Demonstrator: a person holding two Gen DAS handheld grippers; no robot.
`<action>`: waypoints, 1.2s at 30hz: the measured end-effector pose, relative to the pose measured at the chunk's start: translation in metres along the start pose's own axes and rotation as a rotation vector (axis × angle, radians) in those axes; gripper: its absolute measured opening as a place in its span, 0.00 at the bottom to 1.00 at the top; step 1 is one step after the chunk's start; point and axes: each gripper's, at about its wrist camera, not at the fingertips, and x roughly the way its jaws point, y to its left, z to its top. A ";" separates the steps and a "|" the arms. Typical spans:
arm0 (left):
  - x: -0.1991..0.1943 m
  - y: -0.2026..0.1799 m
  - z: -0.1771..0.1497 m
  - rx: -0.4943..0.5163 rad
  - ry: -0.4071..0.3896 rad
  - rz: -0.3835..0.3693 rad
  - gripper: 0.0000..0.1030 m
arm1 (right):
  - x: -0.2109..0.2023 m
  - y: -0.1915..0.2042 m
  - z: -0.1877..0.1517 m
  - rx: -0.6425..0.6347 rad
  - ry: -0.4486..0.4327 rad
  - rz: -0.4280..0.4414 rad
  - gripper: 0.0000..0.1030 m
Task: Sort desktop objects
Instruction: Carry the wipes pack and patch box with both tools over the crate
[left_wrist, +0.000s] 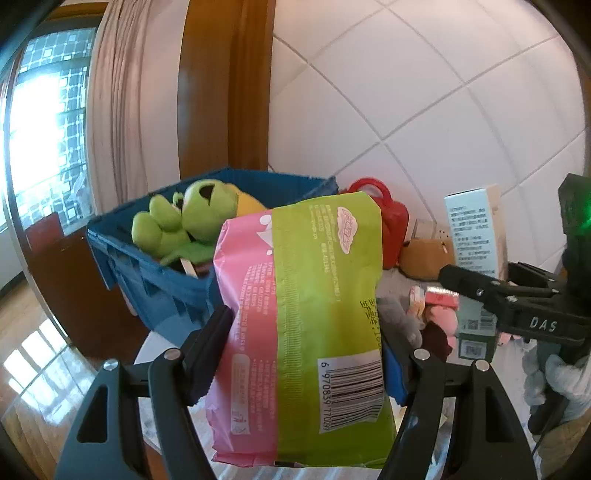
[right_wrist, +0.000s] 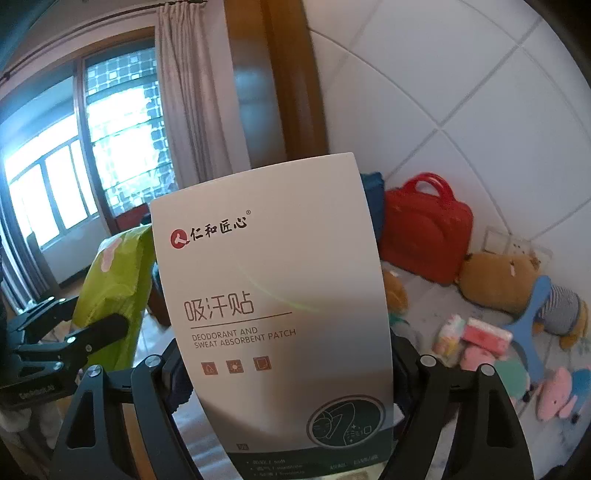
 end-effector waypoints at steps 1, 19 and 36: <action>0.000 0.003 0.004 0.001 -0.011 0.002 0.69 | 0.003 0.004 0.005 -0.009 -0.004 0.002 0.80; 0.058 0.154 0.087 -0.029 -0.093 0.150 0.69 | 0.110 0.074 0.097 -0.051 -0.082 0.123 0.80; 0.199 0.270 0.135 0.037 0.043 0.051 0.72 | 0.250 0.119 0.140 0.039 0.016 0.014 0.80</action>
